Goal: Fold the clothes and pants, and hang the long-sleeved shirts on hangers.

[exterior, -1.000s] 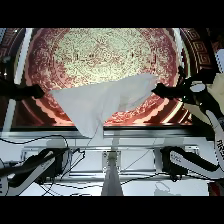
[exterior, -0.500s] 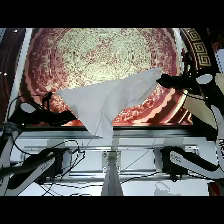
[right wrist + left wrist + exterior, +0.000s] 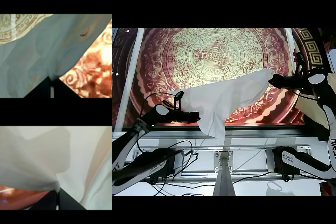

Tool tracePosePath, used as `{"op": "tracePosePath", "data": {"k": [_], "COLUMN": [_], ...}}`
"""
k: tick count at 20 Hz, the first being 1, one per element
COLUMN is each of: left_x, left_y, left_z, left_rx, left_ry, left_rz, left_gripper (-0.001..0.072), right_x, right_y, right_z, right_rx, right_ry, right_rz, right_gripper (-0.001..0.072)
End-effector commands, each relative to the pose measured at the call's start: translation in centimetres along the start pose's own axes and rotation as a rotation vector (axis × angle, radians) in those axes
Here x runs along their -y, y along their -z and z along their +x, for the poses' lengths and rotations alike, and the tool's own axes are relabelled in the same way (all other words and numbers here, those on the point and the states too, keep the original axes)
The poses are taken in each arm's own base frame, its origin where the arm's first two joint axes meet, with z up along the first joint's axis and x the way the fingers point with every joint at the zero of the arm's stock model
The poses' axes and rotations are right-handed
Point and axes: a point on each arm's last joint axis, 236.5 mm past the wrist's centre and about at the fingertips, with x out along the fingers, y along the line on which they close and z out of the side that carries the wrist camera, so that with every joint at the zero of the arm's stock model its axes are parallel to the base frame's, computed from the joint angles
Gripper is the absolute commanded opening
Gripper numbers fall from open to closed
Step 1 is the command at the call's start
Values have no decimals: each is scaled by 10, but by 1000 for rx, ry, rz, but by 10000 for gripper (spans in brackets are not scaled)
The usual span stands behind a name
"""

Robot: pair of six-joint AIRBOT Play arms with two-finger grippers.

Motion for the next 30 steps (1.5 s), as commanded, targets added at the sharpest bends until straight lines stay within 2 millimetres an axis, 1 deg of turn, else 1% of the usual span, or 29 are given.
{"op": "tracePosePath", "data": {"k": [1, 2, 3, 4, 6, 7, 8, 9, 10, 11, 12, 14, 16, 17, 18, 19, 20, 21, 22, 23, 24, 25, 26, 27, 28, 29, 30], "left_x": [16, 15, 16, 18, 27, 33, 39, 46, 54, 63, 72, 91, 109, 116, 123, 129, 134, 137, 136, 128, 116, 100, 81, 64, 45, 27, 7], "left_y": [-57, -84, -114, -146, -200, -222, -236, -245, -249, -248, -244, -230, -208, -195, -181, -168, -155, -145, -137, -134, -133, -134, -137, -140, -143, -147, -150], "left_z": [-21, -39, -64, -95, -166, -208, -246, -286, -322, -352, -382, -430, -472, -489, -505, -517, -527, -531, -529, -521, -505, -483, -452, -419, -382, -346, -306], "left_rx": [112, 163, 226, 307, 493, 596, 685, 774, 855, 926, 999, 1143, 1264, 1313, 1357, 1391, 1418, 1428, 1416, 1374, 1298, 1204, 1082, 967, 851, 757, 655], "left_ry": [-29, -60, -90, -114, -146, -164, -182, -201, -221, -237, -254, -284, -318, -333, -347, -360, -374, -378, -362, -355, -355, -352, -343, -317, -280, -253, -234], "left_rz": [193, 238, 274, 298, 317, 327, 338, 351, 365, 379, 395, 422, 454, 466, 477, 485, 492, 489, 458, 416, 364, 309, 263, 224, 176, 133, 93], "left_gripper": [11, 11, 11, 10, 11, 11, 11, 11, 10, 11, 11, 11, 11, 11, 11, 11, 11, 11, 11, 10, 11, 11, 11, 10, 11, 11, 11], "right_x": [-4, -7, -11, -17, -34, -41, -47, -55, -66, -79, -96, -127, -153, -165, -179, -191, -200, -209, -215, -219, -219, -217, -208, -196, -183, -165, -147], "right_y": [-10, -19, -30, -45, -72, -85, -96, -106, -113, -118, -121, -121, -115, -110, -102, -93, -84, -74, -66, -59, -55, -51, -50, -48, -47, -45, -43], "right_z": [-7, -14, -22, -34, -62, -78, -96, -114, -132, -149, -169, -208, -249, -269, -291, -313, -330, -346, -357, -365, -365, -361, -347, -326, -301, -270, -239], "right_rx": [5, 12, 25, 52, 120, 157, 197, 237, 279, 323, 369, 453, 542, 583, 626, 677, 718, 755, 780, 796, 787, 761, 703, 617, 525, 426, 337], "right_ry": [4, 14, 25, 36, 54, 70, 98, 119, 124, 117, 98, 70, 63, 62, 59, 59, 58, 58, 58, 60, 58, 57, 54, 52, 47, 42, 36], "right_rz": [-37, -75, -115, -159, -241, -282, -328, -368, -396, -417, -438, -483, -537, -565, -595, -622, -643, -664, -679, -691, -692, -687, -650, -610, -576, -534, -487], "right_gripper": [13, 13, 14, 13, 13, 13, 13, 13, 13, 13, 13, 14, 14, 14, 14, 14, 14, 14, 13, 13, 12, 12, 12, 12, 12, 12, 13]}}
